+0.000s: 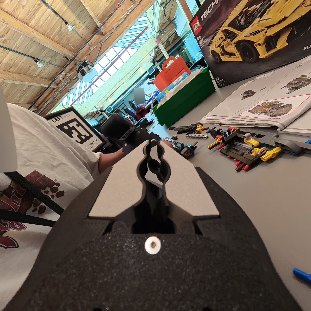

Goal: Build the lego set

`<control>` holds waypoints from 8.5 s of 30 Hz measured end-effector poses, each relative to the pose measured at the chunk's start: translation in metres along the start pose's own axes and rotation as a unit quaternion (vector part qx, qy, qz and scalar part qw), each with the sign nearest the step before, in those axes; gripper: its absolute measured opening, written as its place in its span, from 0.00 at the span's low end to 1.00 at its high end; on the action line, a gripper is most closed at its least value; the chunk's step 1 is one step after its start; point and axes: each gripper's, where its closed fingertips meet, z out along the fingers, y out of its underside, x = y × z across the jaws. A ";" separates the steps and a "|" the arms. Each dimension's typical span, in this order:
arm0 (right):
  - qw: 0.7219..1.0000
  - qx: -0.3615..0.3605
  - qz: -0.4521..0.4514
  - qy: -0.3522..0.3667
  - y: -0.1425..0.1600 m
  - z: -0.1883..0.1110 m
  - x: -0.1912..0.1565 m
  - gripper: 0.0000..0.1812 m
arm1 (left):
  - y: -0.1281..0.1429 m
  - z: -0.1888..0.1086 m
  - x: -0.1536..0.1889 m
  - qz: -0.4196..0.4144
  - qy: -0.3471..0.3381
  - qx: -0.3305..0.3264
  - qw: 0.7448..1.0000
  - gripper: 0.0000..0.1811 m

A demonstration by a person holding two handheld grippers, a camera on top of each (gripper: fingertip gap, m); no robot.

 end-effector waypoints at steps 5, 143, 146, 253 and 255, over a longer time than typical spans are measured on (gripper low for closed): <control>0.997 0.000 -0.052 0.049 -0.006 -0.007 0.009 0.03 | -0.044 -0.021 -0.035 -0.002 -0.092 0.120 0.989 0.02; 0.972 -0.106 -0.182 0.102 0.018 -0.002 0.023 0.04 | 0.020 -0.039 -0.072 0.481 0.207 -0.244 0.816 0.08; 0.972 -0.108 -0.181 0.101 0.019 -0.002 0.023 0.04 | 0.030 -0.044 -0.086 0.503 0.198 -0.272 0.796 0.08; 0.636 0.030 -0.661 0.397 -0.031 0.049 -0.024 0.04 | -0.121 -0.108 -0.058 -0.558 0.103 0.540 0.622 0.01; 0.636 0.030 -0.657 0.404 -0.033 0.047 -0.022 0.04 | -0.119 -0.108 -0.058 -0.551 0.084 0.537 0.633 0.01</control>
